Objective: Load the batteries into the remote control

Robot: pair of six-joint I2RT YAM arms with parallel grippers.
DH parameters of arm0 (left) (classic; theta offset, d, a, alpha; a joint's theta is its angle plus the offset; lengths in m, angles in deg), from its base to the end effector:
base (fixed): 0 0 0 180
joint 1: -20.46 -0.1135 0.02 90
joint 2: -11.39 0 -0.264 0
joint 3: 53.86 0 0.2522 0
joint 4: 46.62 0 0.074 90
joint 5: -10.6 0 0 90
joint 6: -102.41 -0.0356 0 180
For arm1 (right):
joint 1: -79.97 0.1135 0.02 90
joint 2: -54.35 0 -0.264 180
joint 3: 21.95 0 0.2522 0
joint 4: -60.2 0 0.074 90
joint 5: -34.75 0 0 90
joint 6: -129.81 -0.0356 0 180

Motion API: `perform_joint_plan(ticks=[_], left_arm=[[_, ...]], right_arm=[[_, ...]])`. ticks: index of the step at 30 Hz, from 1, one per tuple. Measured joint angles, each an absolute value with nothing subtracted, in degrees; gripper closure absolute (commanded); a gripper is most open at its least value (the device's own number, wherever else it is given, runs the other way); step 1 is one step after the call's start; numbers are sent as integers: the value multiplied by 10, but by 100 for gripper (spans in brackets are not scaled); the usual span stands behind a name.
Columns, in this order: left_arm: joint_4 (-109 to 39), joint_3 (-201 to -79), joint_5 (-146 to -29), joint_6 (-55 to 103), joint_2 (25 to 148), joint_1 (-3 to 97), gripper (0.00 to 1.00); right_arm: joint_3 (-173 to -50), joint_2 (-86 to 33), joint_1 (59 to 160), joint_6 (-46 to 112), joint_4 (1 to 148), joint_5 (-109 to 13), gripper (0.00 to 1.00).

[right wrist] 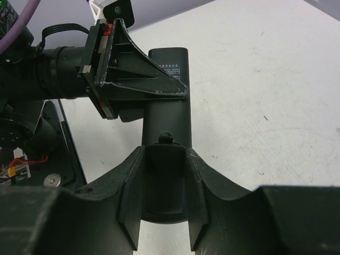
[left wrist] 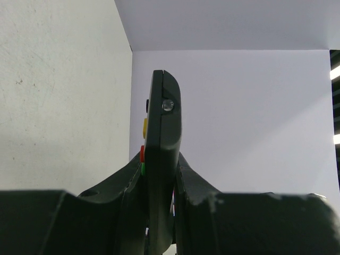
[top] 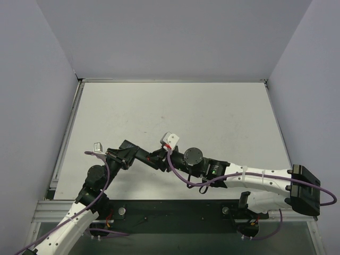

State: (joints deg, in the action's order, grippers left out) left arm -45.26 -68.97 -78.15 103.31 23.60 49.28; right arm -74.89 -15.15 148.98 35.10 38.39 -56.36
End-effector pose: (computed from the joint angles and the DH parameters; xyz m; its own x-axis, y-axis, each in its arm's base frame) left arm 0.1085 -0.0588 0.1850 -0.4632 -0.8861 0.0163 0.0163 -0.0269 -0.9995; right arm 0.1004 0.2597 0.2989 -0.0434 0.1160 -0.9923 -0.9261 0.3679 0.0835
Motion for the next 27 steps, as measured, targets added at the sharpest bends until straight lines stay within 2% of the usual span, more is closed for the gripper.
perform_joint_plan(ticks=[4, 11, 19, 27], left_arm=[[-455, -689, -784, 1032, 236, 493, 100], [-455, -689, -788, 1032, 228, 493, 100], [-464, -689, -795, 1037, 224, 494, 100], [-466, -689, -794, 1037, 224, 494, 100]], right_arm=[[-754, -157, 1489, 351, 388, -551, 82], [-760, -158, 1489, 353, 397, -538, 71], [-767, -168, 1489, 355, 413, -528, 63], [-771, -168, 1489, 355, 421, -524, 48]])
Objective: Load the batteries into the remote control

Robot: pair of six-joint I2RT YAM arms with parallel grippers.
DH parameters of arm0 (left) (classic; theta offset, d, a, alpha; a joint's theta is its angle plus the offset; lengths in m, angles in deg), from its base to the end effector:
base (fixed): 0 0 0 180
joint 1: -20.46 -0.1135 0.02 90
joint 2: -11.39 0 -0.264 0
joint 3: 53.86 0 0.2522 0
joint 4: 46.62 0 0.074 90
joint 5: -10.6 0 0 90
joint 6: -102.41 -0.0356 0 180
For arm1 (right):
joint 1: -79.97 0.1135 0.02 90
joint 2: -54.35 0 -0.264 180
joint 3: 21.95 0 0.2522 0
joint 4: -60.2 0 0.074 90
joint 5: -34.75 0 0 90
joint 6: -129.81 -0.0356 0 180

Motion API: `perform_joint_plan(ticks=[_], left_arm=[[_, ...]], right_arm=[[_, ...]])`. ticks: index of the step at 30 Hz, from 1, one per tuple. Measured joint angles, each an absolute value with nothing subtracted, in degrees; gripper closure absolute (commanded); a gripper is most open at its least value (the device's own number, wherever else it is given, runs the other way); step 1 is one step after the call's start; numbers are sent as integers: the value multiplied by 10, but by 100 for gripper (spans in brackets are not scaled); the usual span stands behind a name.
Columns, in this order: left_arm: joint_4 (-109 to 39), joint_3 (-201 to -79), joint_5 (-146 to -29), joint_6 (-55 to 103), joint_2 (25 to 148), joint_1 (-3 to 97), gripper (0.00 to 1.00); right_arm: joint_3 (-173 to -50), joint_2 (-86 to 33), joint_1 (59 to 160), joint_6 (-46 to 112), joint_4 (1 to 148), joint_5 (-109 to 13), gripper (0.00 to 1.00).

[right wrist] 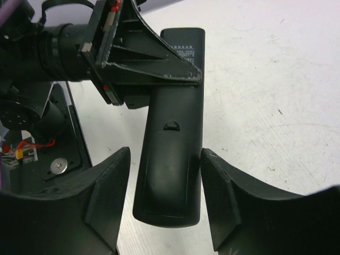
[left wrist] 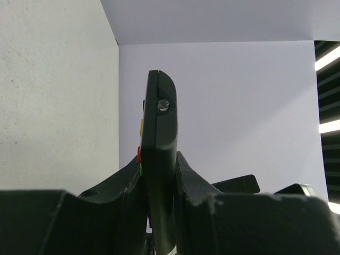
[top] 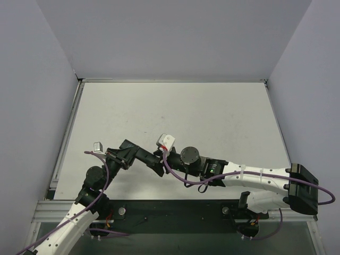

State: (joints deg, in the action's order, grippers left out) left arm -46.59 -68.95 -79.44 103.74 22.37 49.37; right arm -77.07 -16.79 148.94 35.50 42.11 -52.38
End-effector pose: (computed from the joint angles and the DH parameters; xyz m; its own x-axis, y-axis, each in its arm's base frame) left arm 0.1065 -0.0589 0.1897 -0.4854 -0.8740 0.0231 0.0510 -0.0547 -0.9972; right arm 0.1012 0.2681 0.2977 -0.0585 0.0570 -0.9967 -0.9485 0.3083 0.0733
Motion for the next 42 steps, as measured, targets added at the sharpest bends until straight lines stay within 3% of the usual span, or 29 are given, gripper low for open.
perform_joint_plan(ticks=[10, 18, 27, 42], left_arm=[[-495, -689, -794, 1036, 223, 494, 100], [-524, -689, -802, 1014, 244, 494, 100], [-593, -689, -817, 989, 281, 494, 100], [-640, -689, -826, 970, 294, 494, 100]], right_arm=[[-799, -155, 1483, 330, 503, -523, 32], [-859, -122, 1428, 216, 549, -485, 21], [-874, -147, 1362, 52, 595, -417, 22], [-853, -196, 1327, -95, 520, -277, 36]])
